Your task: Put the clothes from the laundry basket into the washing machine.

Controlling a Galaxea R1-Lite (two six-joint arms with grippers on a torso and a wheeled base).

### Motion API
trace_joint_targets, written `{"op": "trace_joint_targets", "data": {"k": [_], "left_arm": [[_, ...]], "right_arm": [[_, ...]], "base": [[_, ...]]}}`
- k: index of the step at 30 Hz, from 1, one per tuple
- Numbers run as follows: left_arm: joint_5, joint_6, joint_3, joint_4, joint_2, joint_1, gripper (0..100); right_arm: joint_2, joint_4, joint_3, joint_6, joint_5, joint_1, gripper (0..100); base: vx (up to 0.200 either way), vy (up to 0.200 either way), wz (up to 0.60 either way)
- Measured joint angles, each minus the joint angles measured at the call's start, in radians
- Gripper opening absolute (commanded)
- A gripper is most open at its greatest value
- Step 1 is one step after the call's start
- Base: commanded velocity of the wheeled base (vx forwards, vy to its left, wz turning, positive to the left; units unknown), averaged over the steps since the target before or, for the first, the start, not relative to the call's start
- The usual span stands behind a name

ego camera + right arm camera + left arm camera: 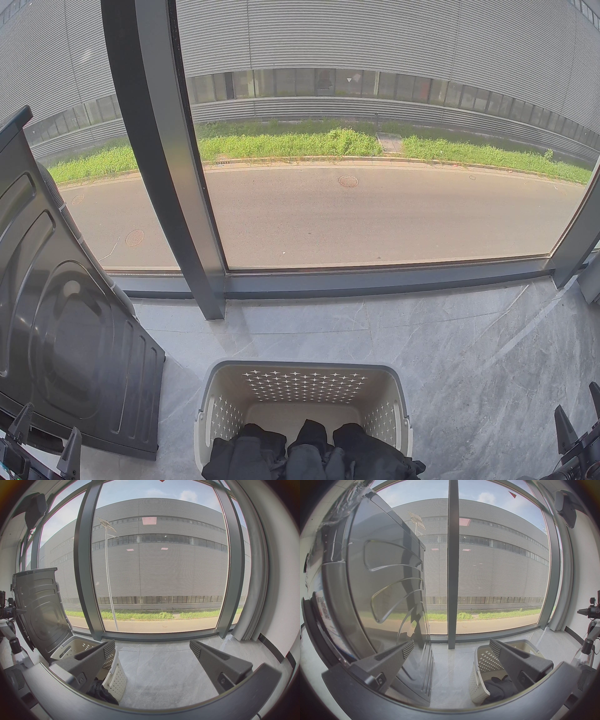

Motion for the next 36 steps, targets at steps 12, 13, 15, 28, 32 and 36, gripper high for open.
{"op": "trace_joint_targets", "data": {"k": [12, 13, 15, 28, 32, 36], "left_arm": [[0.0, 0.003, 0.0, -0.001, 0.0, 0.0, 100], [0.0, 0.003, 0.0, 0.0, 0.0, 0.0, 100], [0.0, 0.002, 0.0, 0.0, 0.0, 0.0, 100], [0.0, 0.002, 0.0, 0.0, 0.0, 0.0, 100], [0.0, 0.003, 0.0, 0.0, 0.0, 0.0, 100], [0.0, 0.002, 0.0, 0.001, 0.0, 0.0, 100]], "right_arm": [[0.0, 0.0, 0.0, 0.0, 0.0, 0.0, 100], [0.0, 0.0, 0.0, 0.0, 0.0, 0.0, 100], [0.0, 0.0, 0.0, 0.0, 0.0, 0.0, 100], [0.0, 0.0, 0.0, 0.0, 0.0, 0.0, 100], [0.0, 0.0, 0.0, 0.0, 0.0, 0.001, 100], [0.0, 0.0, 0.0, 0.0, 0.0, 0.0, 100]], "base": [[-0.2, 0.0, 0.0], [-0.2, 0.0, 0.0], [-0.2, 0.0, 0.0], [-0.2, 0.0, 0.0], [-0.1, 0.0, 0.0], [0.0, 0.0, 0.0]]}}
